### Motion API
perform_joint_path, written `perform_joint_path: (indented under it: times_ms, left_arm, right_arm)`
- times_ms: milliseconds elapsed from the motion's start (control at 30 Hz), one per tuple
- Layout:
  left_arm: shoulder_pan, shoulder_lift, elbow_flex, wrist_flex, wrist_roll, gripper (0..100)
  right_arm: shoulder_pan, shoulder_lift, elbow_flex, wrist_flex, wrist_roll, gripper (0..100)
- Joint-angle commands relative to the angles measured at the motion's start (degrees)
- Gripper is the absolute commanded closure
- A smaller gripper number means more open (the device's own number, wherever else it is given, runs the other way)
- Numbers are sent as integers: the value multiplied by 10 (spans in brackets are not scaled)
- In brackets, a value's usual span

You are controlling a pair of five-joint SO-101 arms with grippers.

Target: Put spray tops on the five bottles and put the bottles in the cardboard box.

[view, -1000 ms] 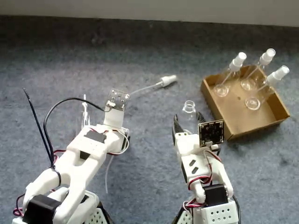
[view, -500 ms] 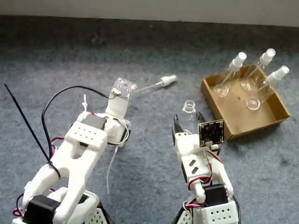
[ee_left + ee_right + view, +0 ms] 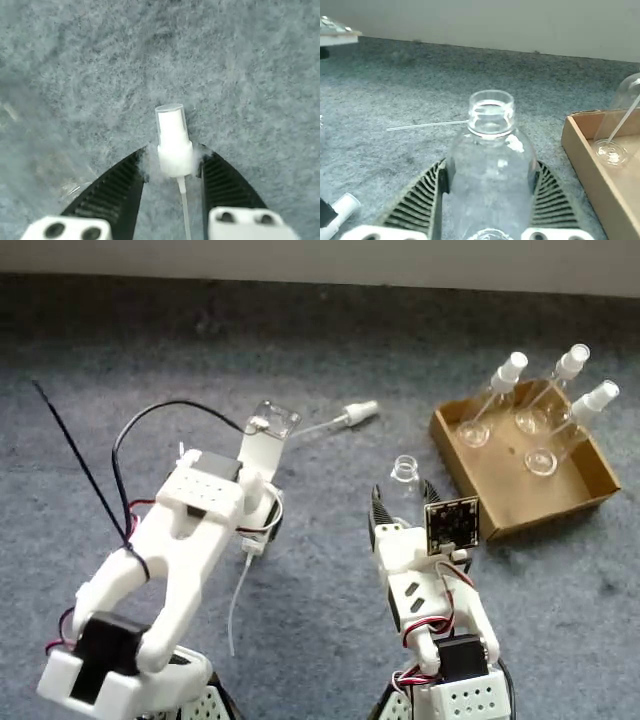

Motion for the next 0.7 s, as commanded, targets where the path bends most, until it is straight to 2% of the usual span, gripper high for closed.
perform_joint_path:
  times_ms: [0, 200, 333, 567, 667]
  left_arm:
    - [-2, 61, -61, 18, -2, 867]
    - [-4, 93, -66, 17, -3, 867]
    - [-4, 124, -63, -31, -3, 869]
    - [-4, 152, -65, -44, -3, 874]
    - [-2, 152, -66, -43, -3, 966]
  right_arm:
    - [-3, -5, 77, 4, -3, 896]
    - [-3, -6, 77, 4, -3, 896]
    - [-3, -6, 77, 4, -3, 896]
    - [-3, -7, 77, 4, -3, 896]
    - [-6, -7, 77, 4, -5, 896]
